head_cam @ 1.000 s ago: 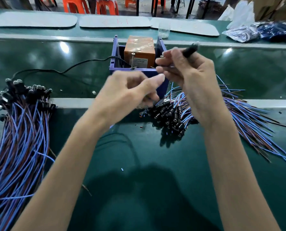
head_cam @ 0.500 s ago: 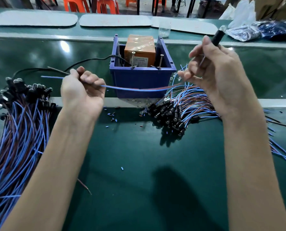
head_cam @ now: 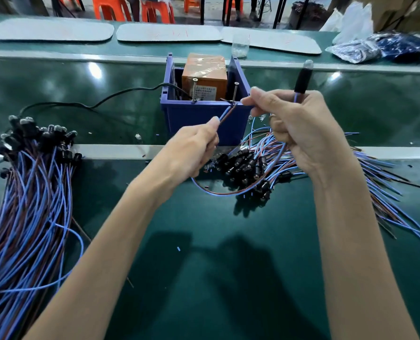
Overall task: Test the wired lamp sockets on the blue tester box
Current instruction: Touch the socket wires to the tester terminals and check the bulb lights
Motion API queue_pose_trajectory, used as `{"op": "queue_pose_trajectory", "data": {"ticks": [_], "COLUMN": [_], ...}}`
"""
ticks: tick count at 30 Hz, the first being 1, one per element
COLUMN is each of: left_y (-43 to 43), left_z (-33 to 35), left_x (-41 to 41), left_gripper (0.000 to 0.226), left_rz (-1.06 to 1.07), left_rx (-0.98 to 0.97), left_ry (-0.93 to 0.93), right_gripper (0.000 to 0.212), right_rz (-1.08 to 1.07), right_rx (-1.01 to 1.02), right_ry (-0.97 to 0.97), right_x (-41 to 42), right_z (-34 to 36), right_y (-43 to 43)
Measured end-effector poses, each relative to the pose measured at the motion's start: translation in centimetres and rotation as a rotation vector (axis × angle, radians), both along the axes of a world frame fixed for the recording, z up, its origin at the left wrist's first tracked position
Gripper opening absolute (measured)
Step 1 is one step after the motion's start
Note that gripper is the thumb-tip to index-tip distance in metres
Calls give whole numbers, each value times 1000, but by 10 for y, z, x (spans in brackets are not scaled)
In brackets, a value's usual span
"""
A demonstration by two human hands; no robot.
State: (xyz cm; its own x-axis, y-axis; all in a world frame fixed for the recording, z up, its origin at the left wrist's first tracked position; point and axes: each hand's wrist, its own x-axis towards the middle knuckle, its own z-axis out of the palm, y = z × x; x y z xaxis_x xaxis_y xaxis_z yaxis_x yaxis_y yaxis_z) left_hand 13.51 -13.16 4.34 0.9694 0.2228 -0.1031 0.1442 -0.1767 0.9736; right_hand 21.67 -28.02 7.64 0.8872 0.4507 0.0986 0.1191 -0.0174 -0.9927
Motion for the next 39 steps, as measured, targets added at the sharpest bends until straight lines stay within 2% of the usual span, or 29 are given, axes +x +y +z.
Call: {"op": "queue_pose_trajectory", "data": {"ticks": [6, 18, 27, 31, 39], "left_y": [0, 1, 4, 6, 9], "left_z": [-3, -3, -5, -5, -4], "left_x": [-2, -4, -2, -2, -3], "left_gripper": [45, 41, 40, 41, 41], "left_rz": [-21, -22, 65, 78, 77], "left_rx": [112, 184, 205, 219, 218], "left_ry": [-46, -131, -240, -248, -239], "right_gripper": [4, 12, 20, 22, 27], "right_rz": [8, 12, 0, 22, 113], "right_rx": [-34, -147, -231, -316, -359], "right_ry": [6, -42, -76, -118, -205], "right_x": [1, -1, 1, 3, 2], "right_z": [-3, -3, -6, -9, -10], "right_y": [0, 4, 9, 10, 9]}}
